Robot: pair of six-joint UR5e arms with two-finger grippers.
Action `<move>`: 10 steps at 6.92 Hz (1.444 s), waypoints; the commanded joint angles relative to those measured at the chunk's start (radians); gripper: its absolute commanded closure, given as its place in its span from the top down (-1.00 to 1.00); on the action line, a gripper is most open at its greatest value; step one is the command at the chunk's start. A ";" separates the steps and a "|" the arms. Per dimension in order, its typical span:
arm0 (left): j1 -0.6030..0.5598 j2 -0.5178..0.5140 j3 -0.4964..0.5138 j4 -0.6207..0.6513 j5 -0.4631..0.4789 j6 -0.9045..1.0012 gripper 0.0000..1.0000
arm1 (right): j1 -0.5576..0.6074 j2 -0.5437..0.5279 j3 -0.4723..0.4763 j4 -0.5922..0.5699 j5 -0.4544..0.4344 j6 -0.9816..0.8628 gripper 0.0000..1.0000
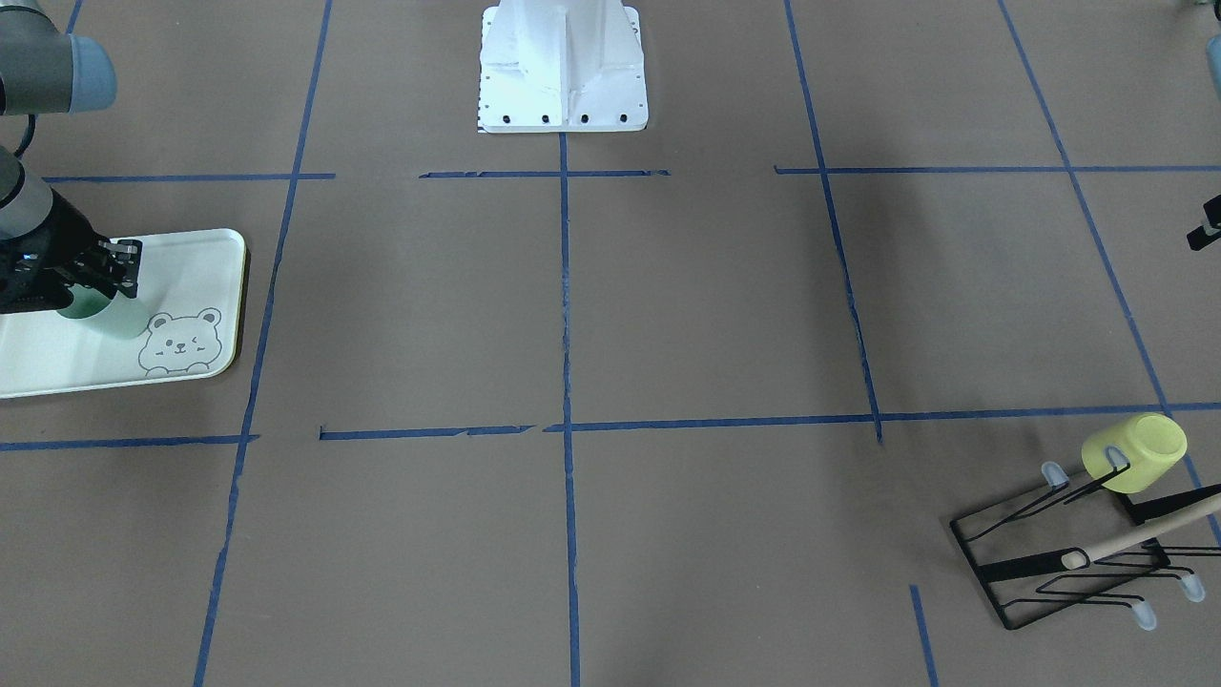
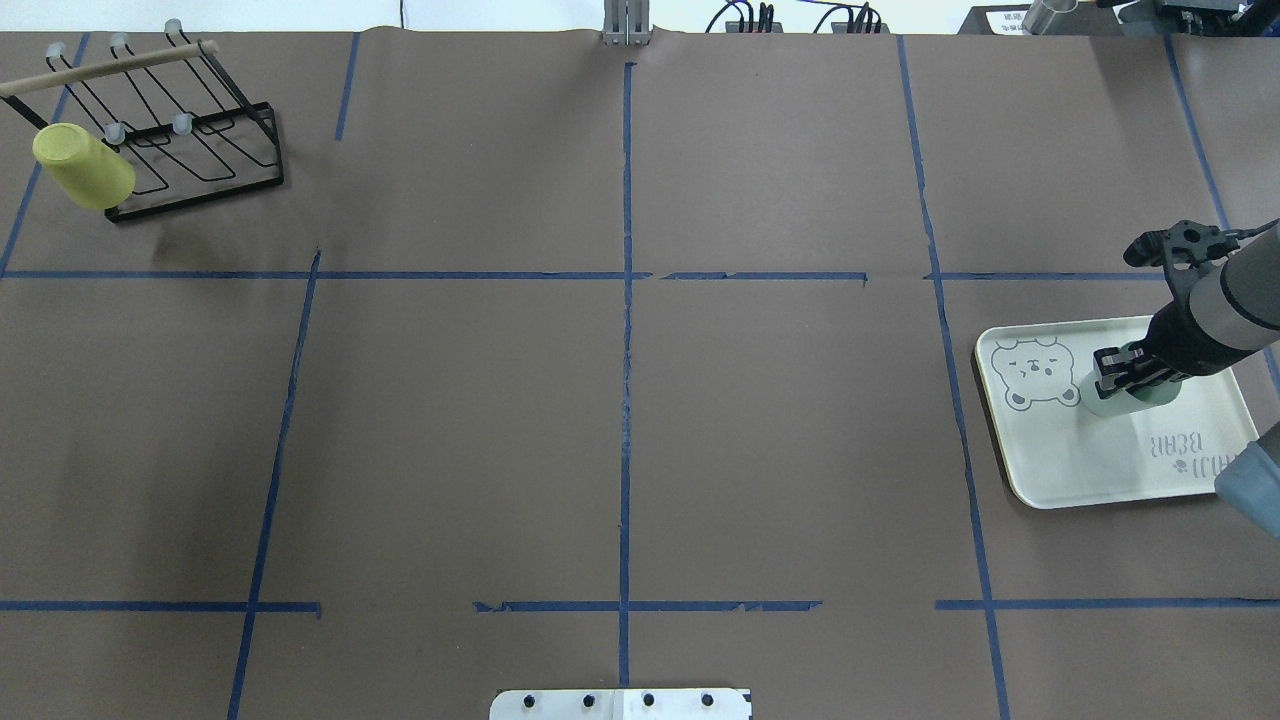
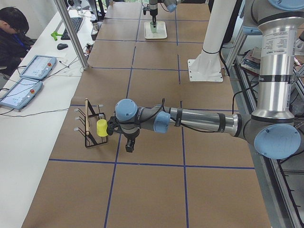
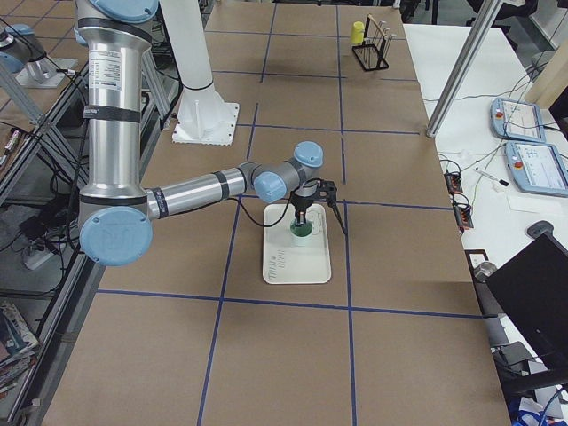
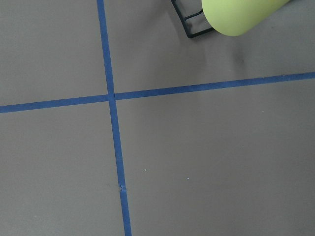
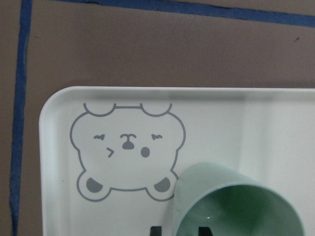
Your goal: Left arm grabs green cup and hands to right arm on tray
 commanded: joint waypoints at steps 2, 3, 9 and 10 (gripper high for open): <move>0.000 0.001 0.000 -0.001 -0.001 -0.002 1.00 | 0.033 0.008 0.065 -0.073 0.000 -0.012 1.00; 0.000 -0.001 0.000 -0.001 -0.001 -0.004 1.00 | 0.049 0.012 0.140 -0.189 0.000 -0.024 1.00; 0.002 0.037 0.041 0.001 0.013 -0.002 1.00 | 0.499 -0.217 0.148 -0.325 0.080 -0.752 1.00; 0.002 0.045 0.048 -0.001 0.019 0.007 1.00 | 0.526 -0.263 0.141 -0.335 0.074 -0.774 1.00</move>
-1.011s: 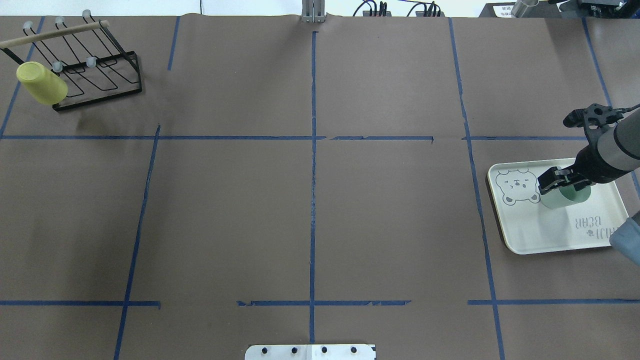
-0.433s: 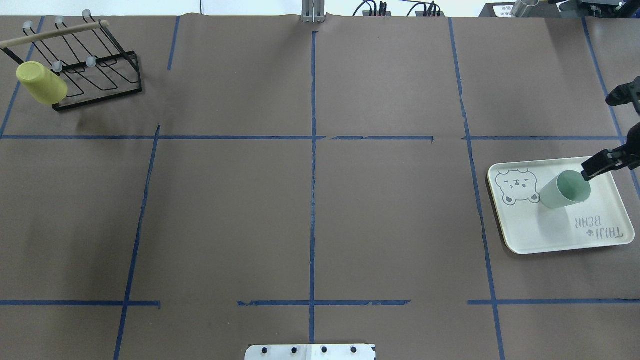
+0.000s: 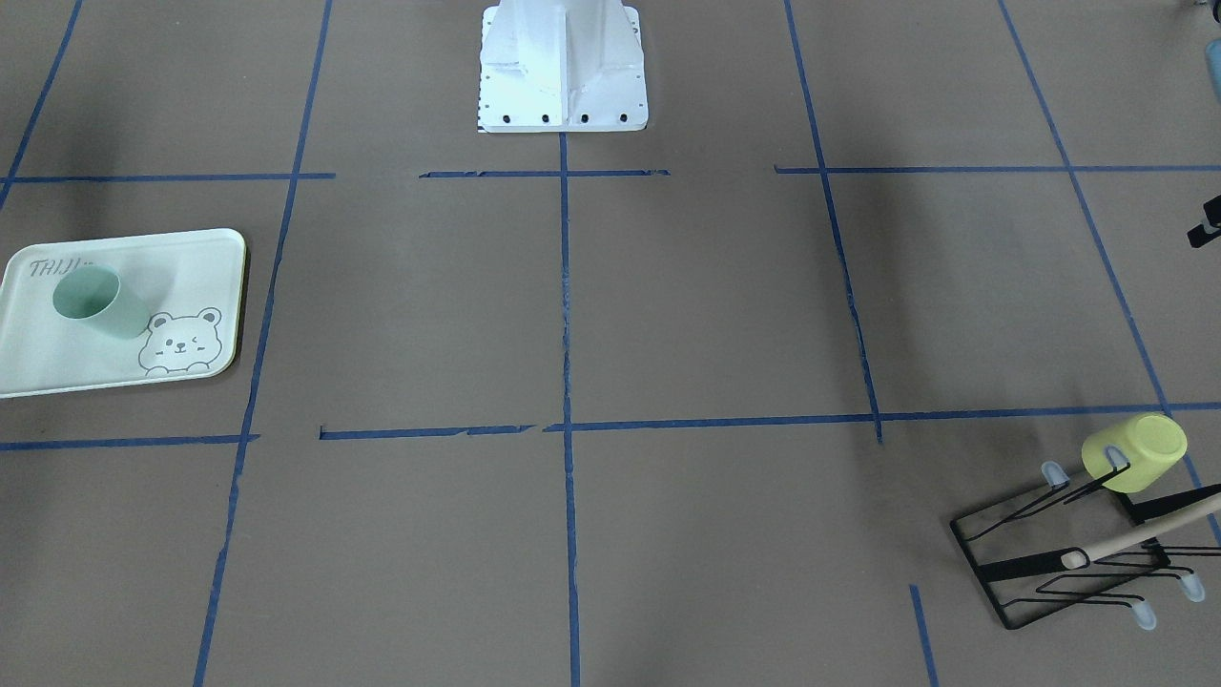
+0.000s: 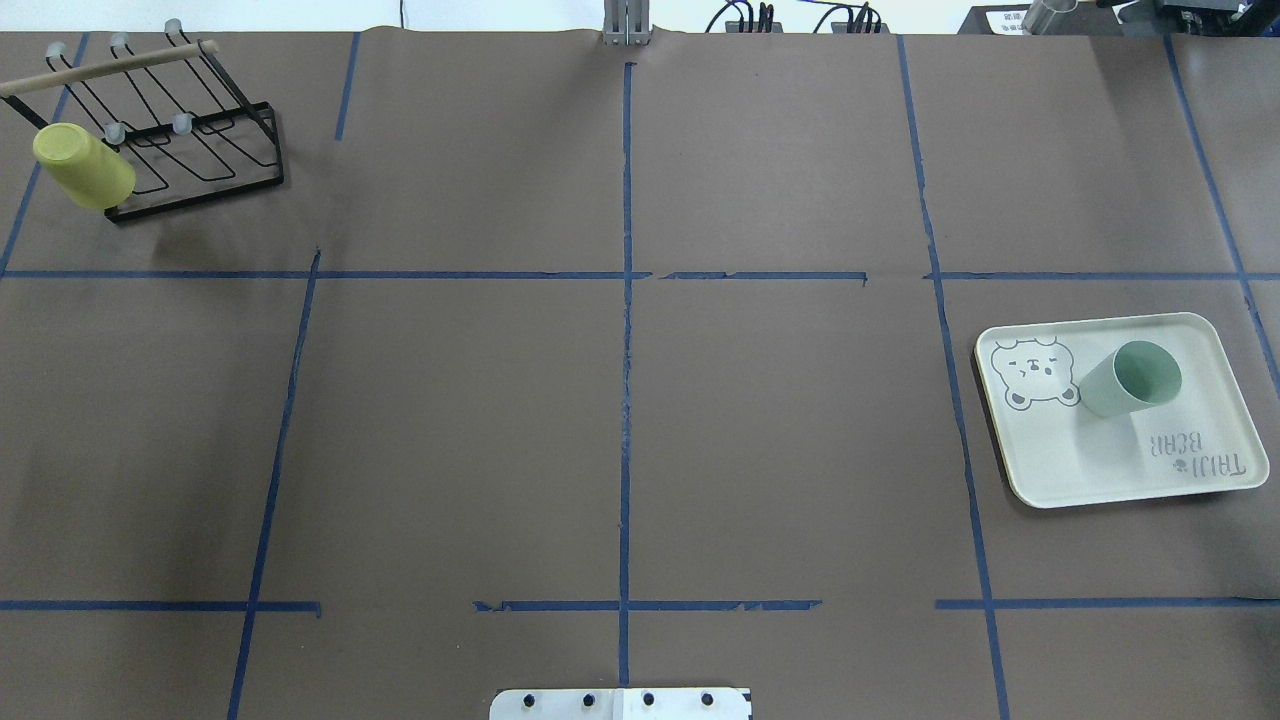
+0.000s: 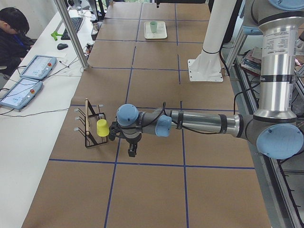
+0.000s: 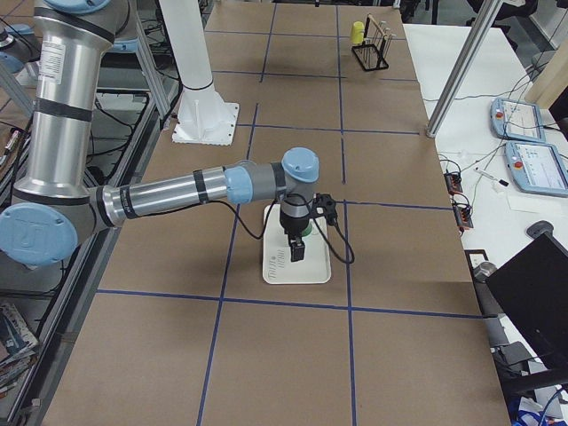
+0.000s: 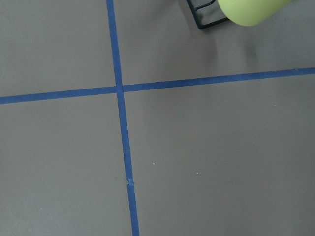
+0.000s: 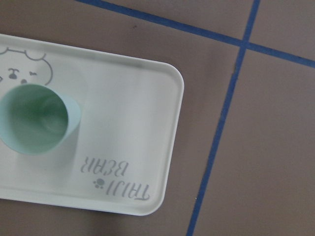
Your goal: Left arm grabs green cup and hands to right arm on tray
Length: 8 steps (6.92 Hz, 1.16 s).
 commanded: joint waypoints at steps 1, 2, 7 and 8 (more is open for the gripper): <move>0.000 0.012 -0.005 -0.007 0.016 0.001 1.00 | 0.068 -0.071 -0.037 -0.011 0.002 -0.059 1.00; -0.003 0.018 0.007 -0.003 0.026 -0.001 1.00 | 0.068 -0.063 -0.051 -0.004 0.004 -0.060 1.00; -0.075 0.035 -0.005 0.034 0.017 0.116 1.00 | 0.068 -0.043 -0.051 0.000 0.004 -0.059 1.00; -0.078 0.031 -0.015 0.106 0.019 0.133 1.00 | 0.068 -0.043 -0.051 0.000 0.004 -0.059 1.00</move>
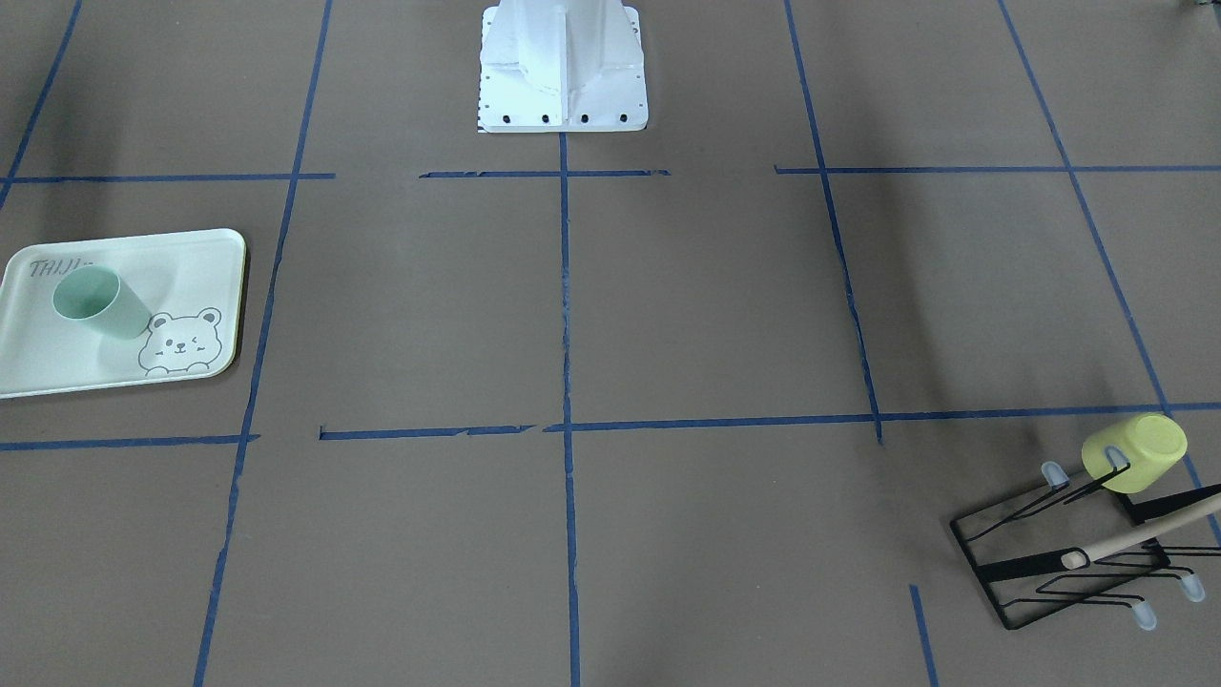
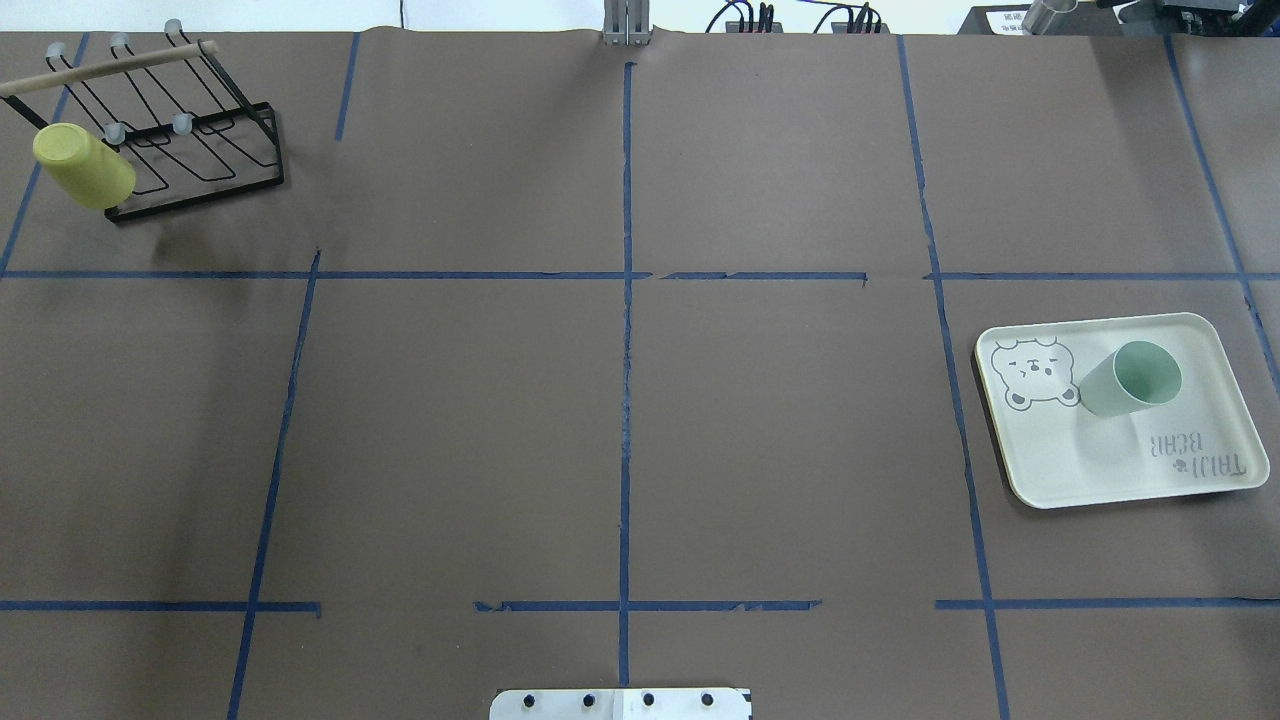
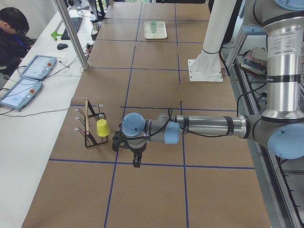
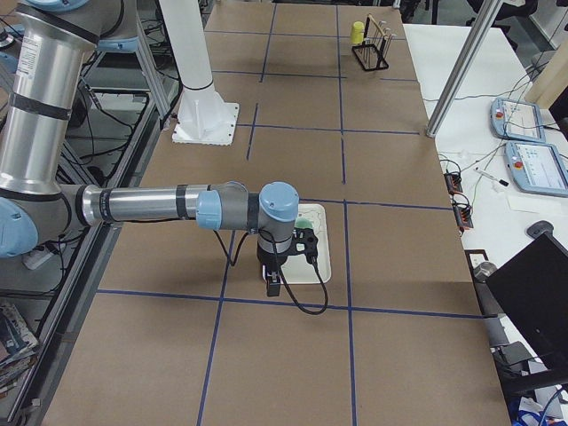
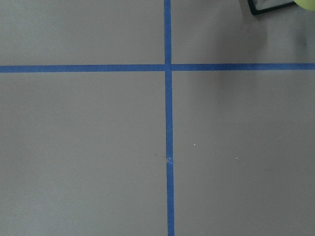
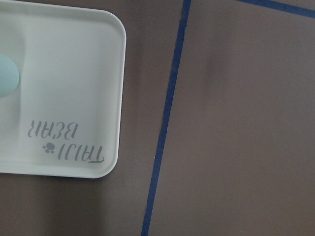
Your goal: Left arm grabs green cup and hands to right arm on tray
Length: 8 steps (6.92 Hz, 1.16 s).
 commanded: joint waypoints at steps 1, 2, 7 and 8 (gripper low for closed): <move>-0.004 0.008 -0.001 0.065 0.005 0.042 1.00 | -0.001 0.001 0.001 0.000 0.000 0.000 1.00; -0.004 0.010 -0.005 0.059 0.006 0.040 1.00 | -0.001 0.004 0.001 0.000 0.000 0.000 1.00; -0.002 0.007 -0.007 0.055 0.005 0.040 1.00 | -0.001 0.016 -0.005 0.000 0.000 0.000 1.00; -0.002 0.007 -0.007 0.055 0.005 0.040 1.00 | 0.000 0.016 -0.005 0.000 0.000 0.000 1.00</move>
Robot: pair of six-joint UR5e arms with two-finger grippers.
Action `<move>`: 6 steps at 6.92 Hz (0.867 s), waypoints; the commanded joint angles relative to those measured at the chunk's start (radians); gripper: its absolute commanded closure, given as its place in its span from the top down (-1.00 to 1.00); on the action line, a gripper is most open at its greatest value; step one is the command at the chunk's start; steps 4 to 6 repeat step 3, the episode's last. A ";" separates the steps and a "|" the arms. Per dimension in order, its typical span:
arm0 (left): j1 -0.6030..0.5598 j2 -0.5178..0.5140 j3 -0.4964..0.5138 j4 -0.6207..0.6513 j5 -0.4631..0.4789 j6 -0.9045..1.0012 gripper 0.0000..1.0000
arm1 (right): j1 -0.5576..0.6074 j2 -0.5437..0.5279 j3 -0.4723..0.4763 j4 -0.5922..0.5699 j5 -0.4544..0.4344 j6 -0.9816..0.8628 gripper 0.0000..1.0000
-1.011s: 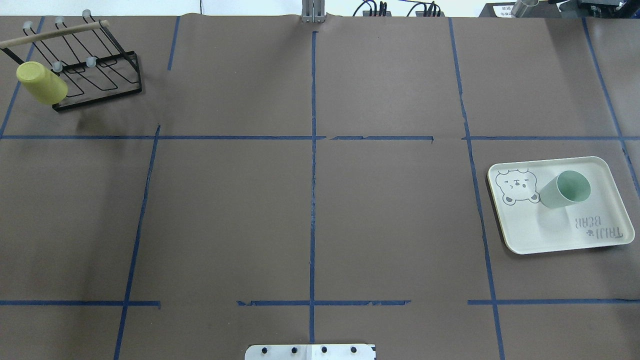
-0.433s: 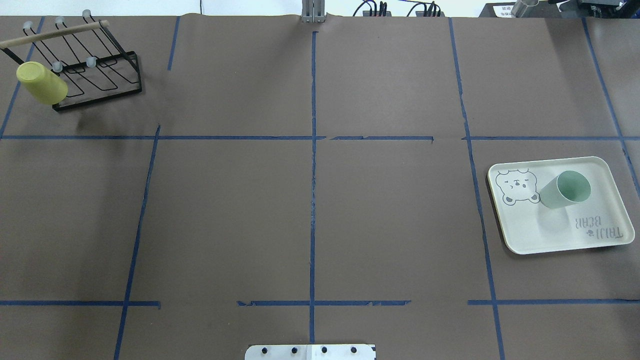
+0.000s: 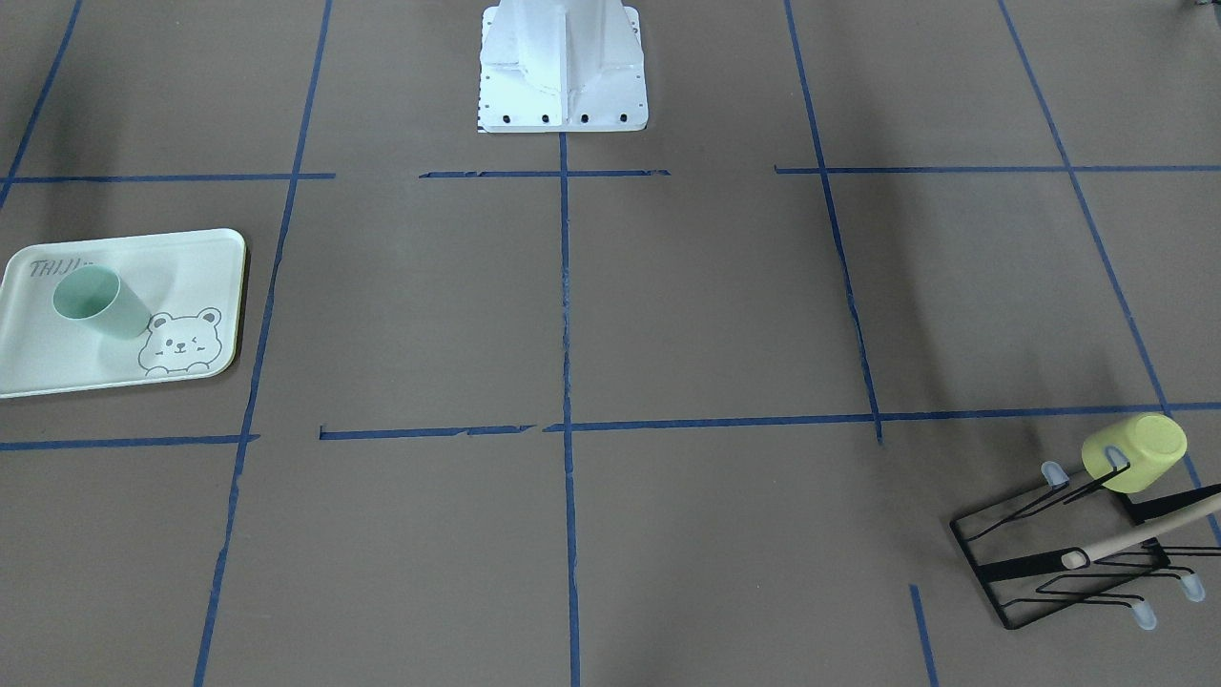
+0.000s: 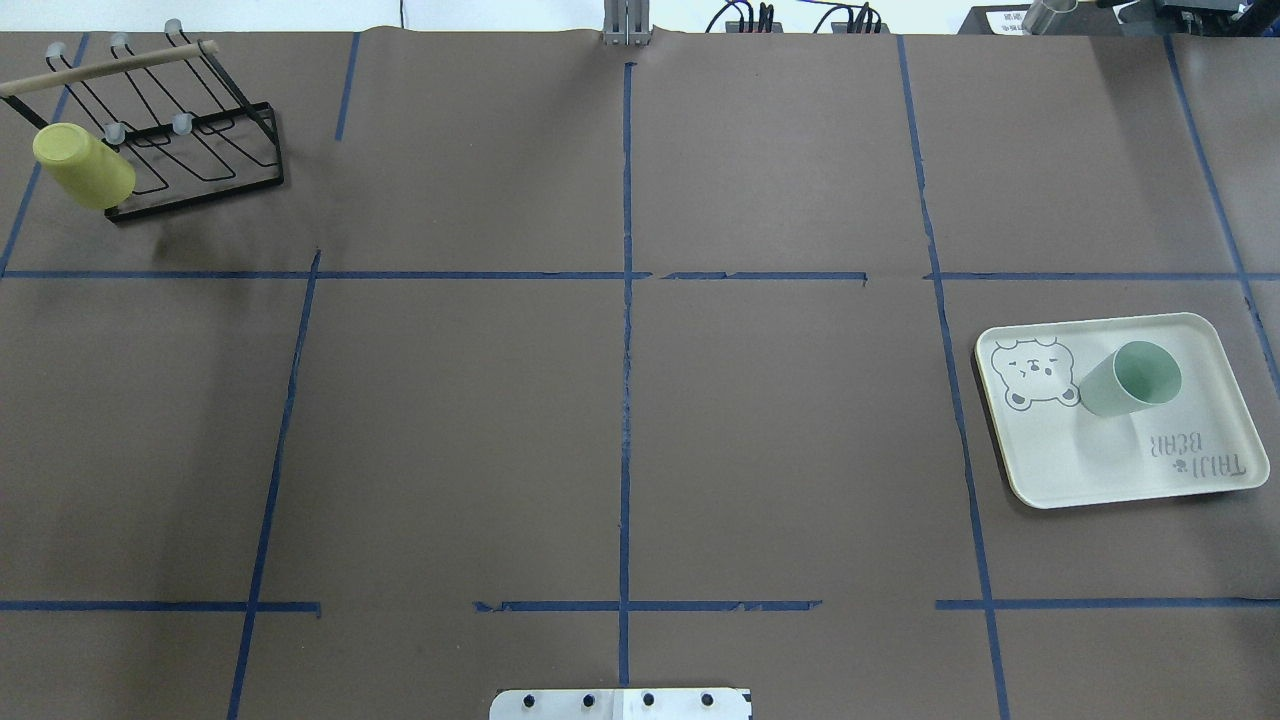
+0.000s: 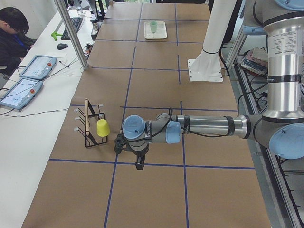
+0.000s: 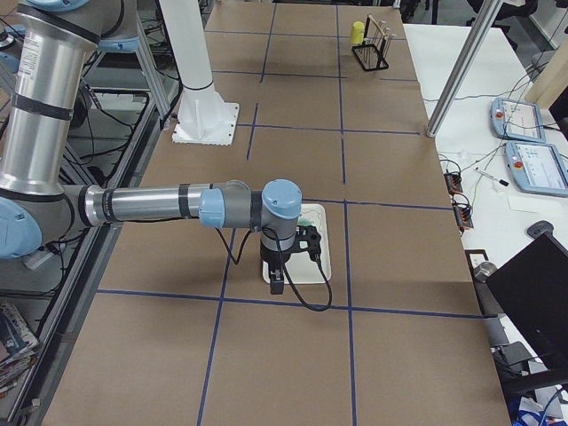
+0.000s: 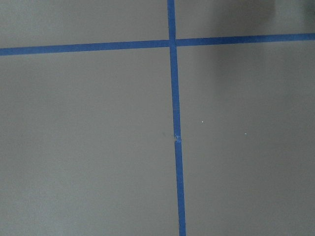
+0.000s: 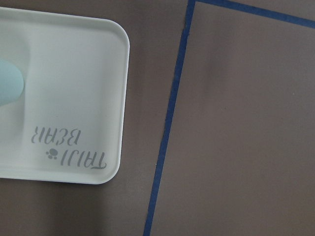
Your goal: Left arm grabs green cup and hands to right arm on tray
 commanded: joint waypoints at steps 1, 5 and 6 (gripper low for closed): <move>0.000 0.001 0.001 0.000 0.000 0.000 1.00 | -0.001 0.002 -0.003 0.000 -0.001 0.000 1.00; 0.000 0.000 0.001 0.000 0.000 0.000 1.00 | -0.001 0.005 -0.008 0.000 0.000 0.000 1.00; 0.000 0.000 0.001 0.000 0.000 0.000 1.00 | -0.001 0.005 -0.008 0.000 0.000 0.000 1.00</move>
